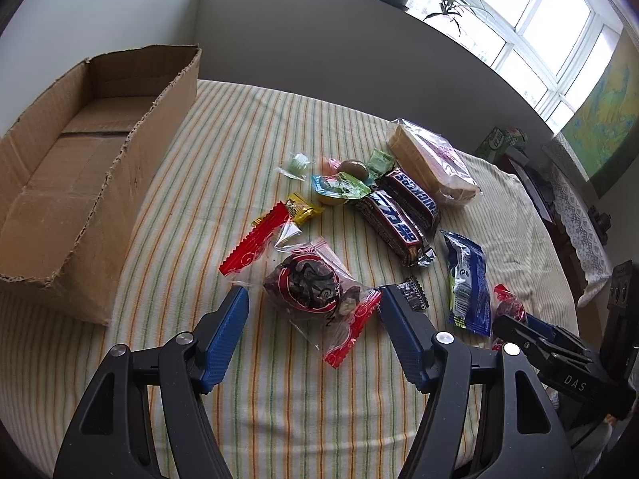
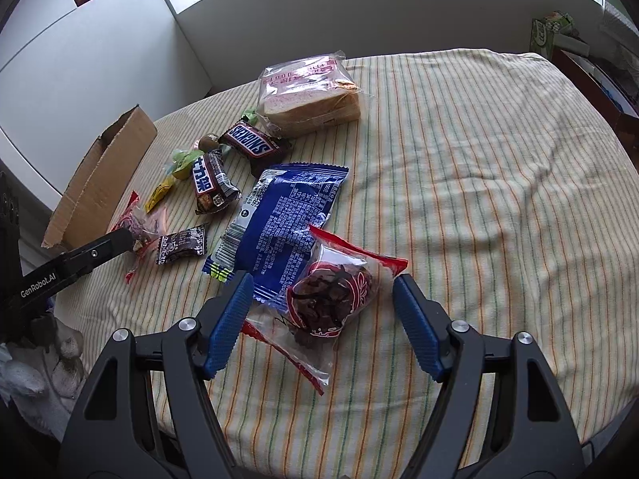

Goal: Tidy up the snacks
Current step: 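Grasp a red-trimmed clear candy bag with the left tool while the right grasps another, then carry both candy bags into the cardboard box and open both tools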

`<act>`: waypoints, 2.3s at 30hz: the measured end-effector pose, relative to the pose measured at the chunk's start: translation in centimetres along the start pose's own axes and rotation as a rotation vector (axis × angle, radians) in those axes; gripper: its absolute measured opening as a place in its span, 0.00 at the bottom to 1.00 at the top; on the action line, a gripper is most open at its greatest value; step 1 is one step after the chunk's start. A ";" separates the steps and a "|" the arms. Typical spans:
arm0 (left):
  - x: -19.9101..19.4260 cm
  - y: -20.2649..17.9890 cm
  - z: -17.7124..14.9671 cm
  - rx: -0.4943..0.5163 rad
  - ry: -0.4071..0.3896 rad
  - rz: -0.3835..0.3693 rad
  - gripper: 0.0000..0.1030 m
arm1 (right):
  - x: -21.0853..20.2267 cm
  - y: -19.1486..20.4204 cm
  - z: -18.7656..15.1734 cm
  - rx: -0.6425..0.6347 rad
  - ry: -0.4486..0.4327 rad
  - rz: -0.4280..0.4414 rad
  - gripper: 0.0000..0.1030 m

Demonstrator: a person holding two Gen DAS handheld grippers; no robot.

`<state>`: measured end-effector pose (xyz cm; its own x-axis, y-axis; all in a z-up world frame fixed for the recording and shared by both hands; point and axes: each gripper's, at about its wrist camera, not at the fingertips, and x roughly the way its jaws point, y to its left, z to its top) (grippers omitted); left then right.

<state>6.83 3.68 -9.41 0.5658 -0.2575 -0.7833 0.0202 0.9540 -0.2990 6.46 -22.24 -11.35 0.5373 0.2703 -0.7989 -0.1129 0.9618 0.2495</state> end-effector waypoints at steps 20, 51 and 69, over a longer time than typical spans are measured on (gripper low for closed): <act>1.5 0.4 0.1 0.067 -0.004 0.086 0.44 | 0.2 -0.6 0.3 -0.081 0.019 -0.031 0.45; -6.8 1.8 1.5 0.063 -0.190 0.059 0.42 | -4.4 6.5 4.5 -0.181 -0.131 0.086 0.33; -8.6 11.9 4.3 -0.010 -0.232 0.228 0.42 | 2.6 25.7 10.8 -0.440 -0.111 0.258 0.33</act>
<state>5.74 17.89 -3.95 0.7279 0.0056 -0.6856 -0.1360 0.9813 -0.1363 14.01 2.65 -1.07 0.5281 0.5178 -0.6731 -0.5814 0.7981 0.1578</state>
